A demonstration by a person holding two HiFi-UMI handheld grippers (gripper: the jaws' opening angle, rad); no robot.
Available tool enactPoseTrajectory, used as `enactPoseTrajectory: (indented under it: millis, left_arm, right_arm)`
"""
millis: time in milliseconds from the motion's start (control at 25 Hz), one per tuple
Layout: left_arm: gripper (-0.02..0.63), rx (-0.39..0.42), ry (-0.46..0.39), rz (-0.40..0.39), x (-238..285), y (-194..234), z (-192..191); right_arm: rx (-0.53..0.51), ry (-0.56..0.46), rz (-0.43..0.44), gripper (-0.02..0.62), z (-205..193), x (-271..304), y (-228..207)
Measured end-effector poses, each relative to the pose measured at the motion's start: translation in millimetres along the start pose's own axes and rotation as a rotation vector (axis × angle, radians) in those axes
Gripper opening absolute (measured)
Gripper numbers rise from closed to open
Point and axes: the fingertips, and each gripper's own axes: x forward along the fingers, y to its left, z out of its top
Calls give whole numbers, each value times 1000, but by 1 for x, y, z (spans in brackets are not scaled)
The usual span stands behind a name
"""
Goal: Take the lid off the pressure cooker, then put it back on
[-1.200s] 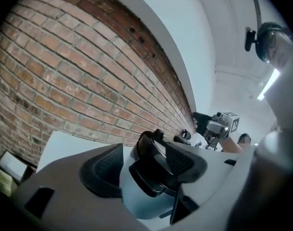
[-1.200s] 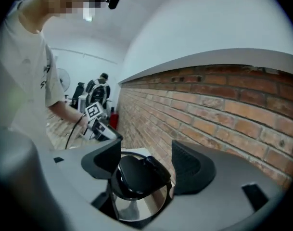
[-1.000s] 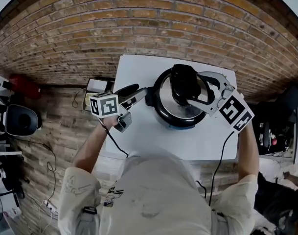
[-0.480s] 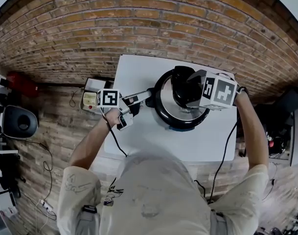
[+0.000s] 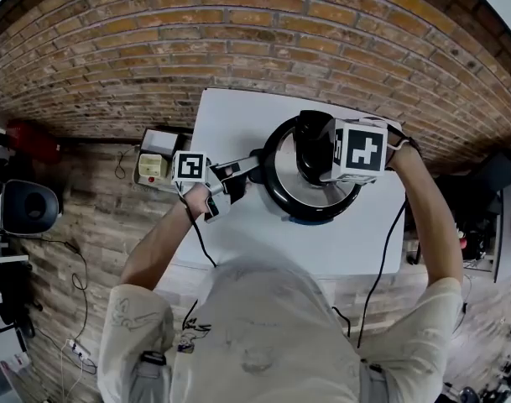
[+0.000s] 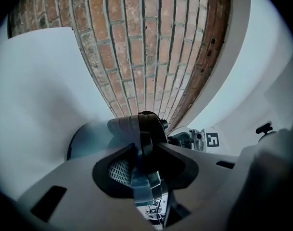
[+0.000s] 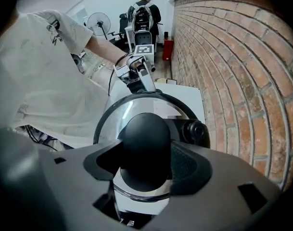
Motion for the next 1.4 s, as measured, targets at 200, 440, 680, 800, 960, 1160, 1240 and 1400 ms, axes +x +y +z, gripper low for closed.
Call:
enactPoseTrajectory:
  millis: [200,440,680,800,960,1160,1240,1400]
  left_arm:
    - [123,10,11,3,0,-3,0]
    - [106,-13,-4,5,0,-4,0]
    - [98,-19,-24,-3,0,-6,0]
    - [94,-11,-21,31,-3,-1,0]
    - [87,-13,-26,25,-3,-2,1]
    - [80,-42,-55,-4,-2,-8,-1]
    - [77,-45,-69,-6,-2,-6,0]
    - [75,-32,-82,15,-5,-3,1]
  right_arm:
    - [35,-20,23,295,1,0,0]
    - [48,-34,26,293,1,0,0]
    - [57,-18,29,291,0,0,0]
    - [57,-27,28,291,1,0,0]
    - [69,-24,27,291,1,0,-1]
    - [100,-14,28,291,0,1,-1]
    - [129,5,32,293,-1,1,-1]
    - [187,21,39,295,0,2,-1]
